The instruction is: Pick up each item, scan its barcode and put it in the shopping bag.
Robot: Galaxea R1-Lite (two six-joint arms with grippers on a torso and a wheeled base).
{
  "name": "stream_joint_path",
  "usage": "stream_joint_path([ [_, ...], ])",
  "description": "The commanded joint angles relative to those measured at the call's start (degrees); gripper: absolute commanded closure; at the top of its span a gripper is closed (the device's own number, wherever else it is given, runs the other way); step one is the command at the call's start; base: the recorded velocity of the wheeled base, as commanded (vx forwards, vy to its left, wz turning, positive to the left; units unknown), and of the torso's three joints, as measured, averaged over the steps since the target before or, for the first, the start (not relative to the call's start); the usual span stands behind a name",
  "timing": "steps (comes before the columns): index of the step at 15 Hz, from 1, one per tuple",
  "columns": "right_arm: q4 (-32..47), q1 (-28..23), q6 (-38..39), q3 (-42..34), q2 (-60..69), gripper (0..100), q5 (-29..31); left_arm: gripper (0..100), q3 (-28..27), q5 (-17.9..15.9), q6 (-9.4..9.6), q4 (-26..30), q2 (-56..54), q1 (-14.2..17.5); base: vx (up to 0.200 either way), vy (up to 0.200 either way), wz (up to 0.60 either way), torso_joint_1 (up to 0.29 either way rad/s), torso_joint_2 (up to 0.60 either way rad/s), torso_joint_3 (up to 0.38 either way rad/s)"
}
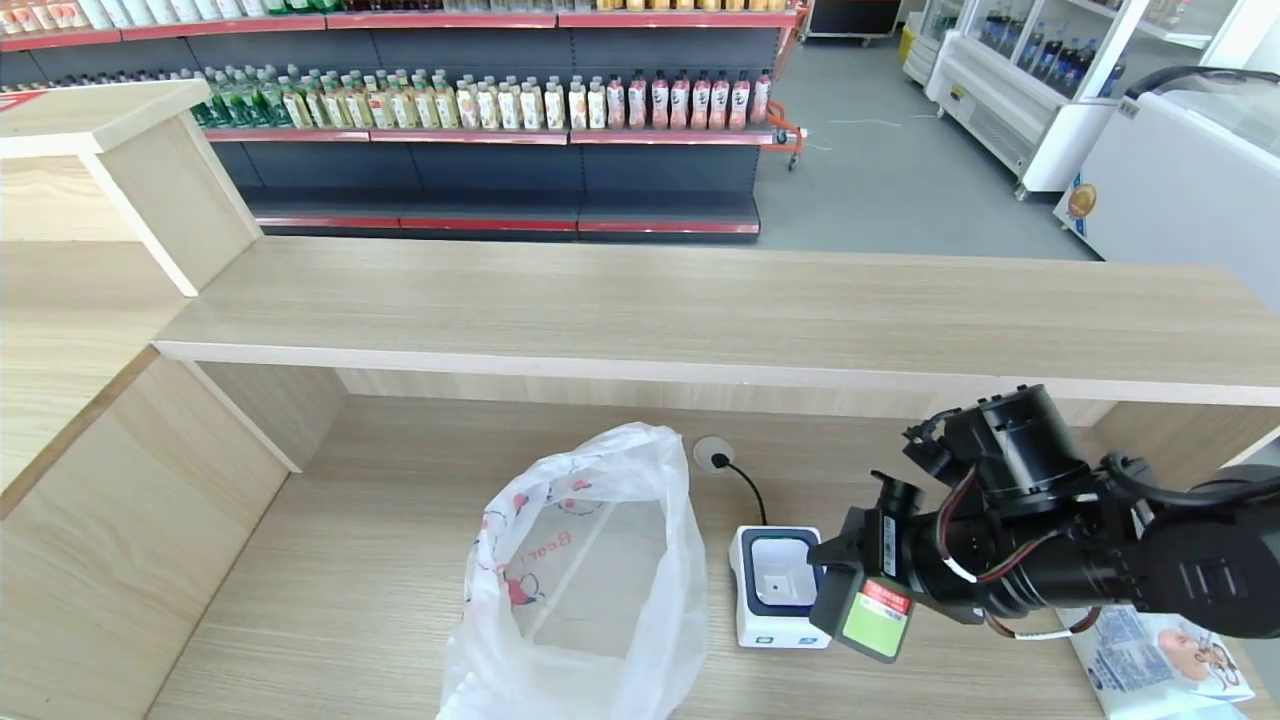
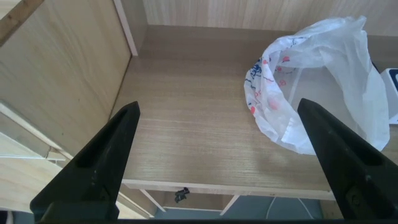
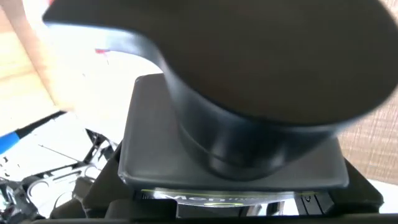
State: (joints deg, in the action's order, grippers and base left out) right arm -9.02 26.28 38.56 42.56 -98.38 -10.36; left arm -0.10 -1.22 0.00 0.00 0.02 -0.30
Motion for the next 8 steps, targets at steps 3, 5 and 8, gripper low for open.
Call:
stream_joint_path([
  [3,-4.0,-0.8,2.0,3.8,-5.7,100,-0.4,0,0.0,0.0,0.0,0.0,0.0,0.0,0.0,0.0,0.0,0.0,0.0,0.0],
  [5,-5.5,-0.8,2.1,6.0,-8.5,100,-0.4,0,0.0,0.0,0.0,0.0,0.0,0.0,0.0,0.0,0.0,0.0,0.0,0.0],
  [8,-6.9,-1.1,2.0,7.0,-10.8,100,-1.1,0,0.0,0.0,0.0,0.0,0.0,0.0,0.0,0.0,0.0,0.0,0.0,0.0],
])
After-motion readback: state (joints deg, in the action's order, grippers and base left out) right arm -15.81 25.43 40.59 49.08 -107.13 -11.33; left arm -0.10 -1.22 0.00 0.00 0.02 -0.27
